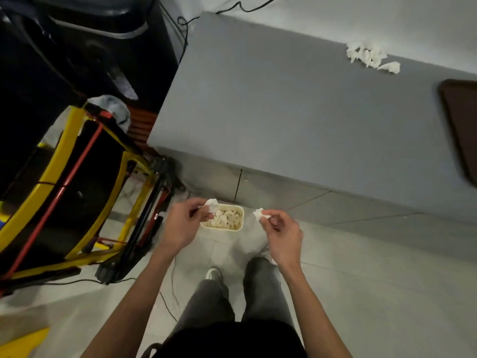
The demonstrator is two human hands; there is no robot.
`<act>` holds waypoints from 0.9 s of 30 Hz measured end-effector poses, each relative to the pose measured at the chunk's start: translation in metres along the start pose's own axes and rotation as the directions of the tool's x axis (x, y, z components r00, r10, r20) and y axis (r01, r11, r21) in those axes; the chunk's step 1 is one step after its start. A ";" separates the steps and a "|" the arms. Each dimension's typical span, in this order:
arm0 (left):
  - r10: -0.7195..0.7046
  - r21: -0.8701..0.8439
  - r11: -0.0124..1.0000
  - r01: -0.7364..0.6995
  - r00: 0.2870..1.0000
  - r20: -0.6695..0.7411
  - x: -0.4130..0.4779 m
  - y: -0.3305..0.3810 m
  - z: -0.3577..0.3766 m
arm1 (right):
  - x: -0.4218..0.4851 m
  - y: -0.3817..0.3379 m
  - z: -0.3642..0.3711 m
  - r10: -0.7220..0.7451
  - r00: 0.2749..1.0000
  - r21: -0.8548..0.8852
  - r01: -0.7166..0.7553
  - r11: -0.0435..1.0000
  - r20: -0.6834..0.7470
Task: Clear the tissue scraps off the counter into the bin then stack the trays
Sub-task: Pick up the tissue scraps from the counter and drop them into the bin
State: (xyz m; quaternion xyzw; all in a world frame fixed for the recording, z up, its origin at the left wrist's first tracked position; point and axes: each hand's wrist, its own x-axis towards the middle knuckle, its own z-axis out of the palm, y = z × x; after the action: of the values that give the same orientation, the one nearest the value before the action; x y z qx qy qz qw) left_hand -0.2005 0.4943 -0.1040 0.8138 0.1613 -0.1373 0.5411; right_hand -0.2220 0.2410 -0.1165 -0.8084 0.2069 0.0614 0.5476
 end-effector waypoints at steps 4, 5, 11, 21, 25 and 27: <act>-0.086 0.043 0.995 0.088 0.996 -0.039 -0.015 -0.058 -0.006 | -0.026 0.036 0.035 0.056 0.998 -0.038 -0.055 0.998 0.030; -0.091 0.077 0.992 0.095 0.994 -0.057 -0.016 -0.070 -0.005 | -0.028 0.047 0.045 0.065 0.997 -0.057 -0.063 0.996 0.042; -0.179 0.178 0.964 0.198 0.977 -0.115 0.015 -0.154 0.018 | 0.000 0.124 0.107 0.106 0.990 -0.226 -0.082 0.971 0.093; -0.143 0.344 0.926 0.159 0.987 -0.072 0.137 -0.322 0.107 | 0.117 0.289 0.215 0.032 0.974 -0.537 0.097 0.838 0.226; -0.122 0.502 0.855 0.128 0.991 -0.045 0.191 -0.380 0.143 | 0.165 0.338 0.256 0.042 0.948 -0.604 0.167 0.779 0.316; -0.129 0.552 0.826 0.116 0.991 -0.015 0.216 -0.402 0.158 | 0.186 0.360 0.274 0.066 0.929 -0.634 0.196 0.748 0.364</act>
State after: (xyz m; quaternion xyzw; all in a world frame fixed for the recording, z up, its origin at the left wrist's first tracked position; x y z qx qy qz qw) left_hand -0.1774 0.5187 -0.5857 0.9214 0.1606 -0.2218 0.2756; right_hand -0.1629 0.3273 -0.5940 -0.9302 0.0380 0.2594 0.2570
